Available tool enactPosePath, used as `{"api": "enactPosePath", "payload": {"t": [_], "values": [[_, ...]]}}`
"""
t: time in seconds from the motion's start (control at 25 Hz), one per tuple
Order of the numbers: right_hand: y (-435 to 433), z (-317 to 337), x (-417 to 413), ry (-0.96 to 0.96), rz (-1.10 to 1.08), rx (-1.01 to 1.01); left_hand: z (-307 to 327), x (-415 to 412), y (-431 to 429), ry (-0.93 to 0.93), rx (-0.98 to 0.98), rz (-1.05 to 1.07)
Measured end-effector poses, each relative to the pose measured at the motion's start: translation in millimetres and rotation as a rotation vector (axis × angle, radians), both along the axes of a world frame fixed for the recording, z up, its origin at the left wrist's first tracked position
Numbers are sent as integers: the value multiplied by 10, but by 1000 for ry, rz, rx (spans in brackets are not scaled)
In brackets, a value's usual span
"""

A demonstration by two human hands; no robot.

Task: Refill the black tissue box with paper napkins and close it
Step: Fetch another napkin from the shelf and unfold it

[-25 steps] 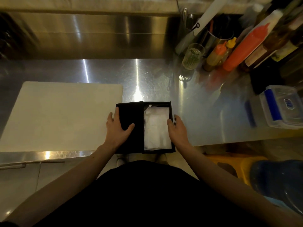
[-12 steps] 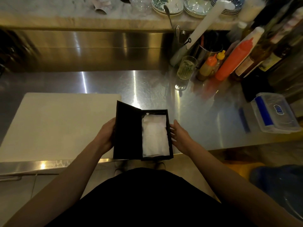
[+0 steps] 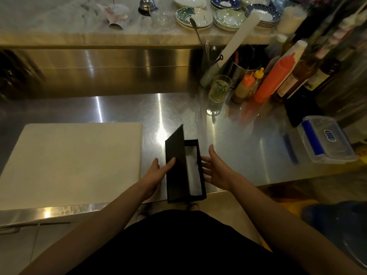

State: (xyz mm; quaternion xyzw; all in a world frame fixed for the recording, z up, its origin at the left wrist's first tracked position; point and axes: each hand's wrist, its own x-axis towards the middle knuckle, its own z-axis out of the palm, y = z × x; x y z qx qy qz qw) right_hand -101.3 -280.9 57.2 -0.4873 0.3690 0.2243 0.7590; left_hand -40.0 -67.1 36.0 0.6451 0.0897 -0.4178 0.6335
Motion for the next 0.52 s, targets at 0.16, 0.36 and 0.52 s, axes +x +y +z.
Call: {"api": "enactPosePath", "payload": {"t": [0.16, 0.36, 0.52], "values": [[-11, -5, -18, -4, 44, 1, -31, -28, -78, -61, -13, -99], [8, 14, -23, 8, 72, -57, -69, -73, -106, -125, 63, -112], [28, 45, -31, 8, 77, -91, -104, -72, -96, -150, 74, -115]]}}
